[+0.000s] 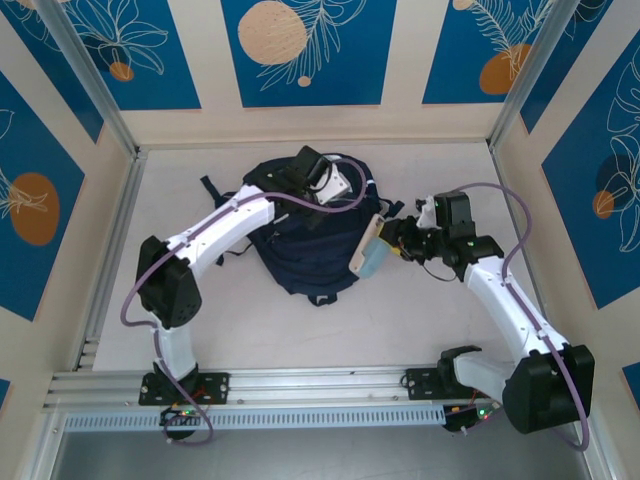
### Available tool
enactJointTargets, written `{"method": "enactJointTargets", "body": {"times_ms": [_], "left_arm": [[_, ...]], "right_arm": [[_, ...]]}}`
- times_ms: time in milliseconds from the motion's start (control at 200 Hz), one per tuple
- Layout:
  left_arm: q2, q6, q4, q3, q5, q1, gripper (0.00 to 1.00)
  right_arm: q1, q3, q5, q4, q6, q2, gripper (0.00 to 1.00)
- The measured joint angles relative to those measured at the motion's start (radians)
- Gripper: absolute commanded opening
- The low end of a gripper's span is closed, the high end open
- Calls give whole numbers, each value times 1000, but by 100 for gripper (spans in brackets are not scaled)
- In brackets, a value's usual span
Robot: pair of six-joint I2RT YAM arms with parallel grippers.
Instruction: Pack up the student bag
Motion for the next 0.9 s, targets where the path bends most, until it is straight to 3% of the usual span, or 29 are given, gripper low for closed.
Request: {"method": "enactJointTargets", "body": {"times_ms": [305, 645, 900], "left_arm": [[-3, -126, -25, 127, 48, 4, 0], [37, -199, -35, 159, 73, 4, 0], [48, -224, -27, 162, 60, 7, 0]], "right_arm": [[100, 69, 20, 252, 211, 204, 20], [205, 146, 171, 428, 455, 440, 20], [234, 228, 223, 491, 537, 569, 39]]}}
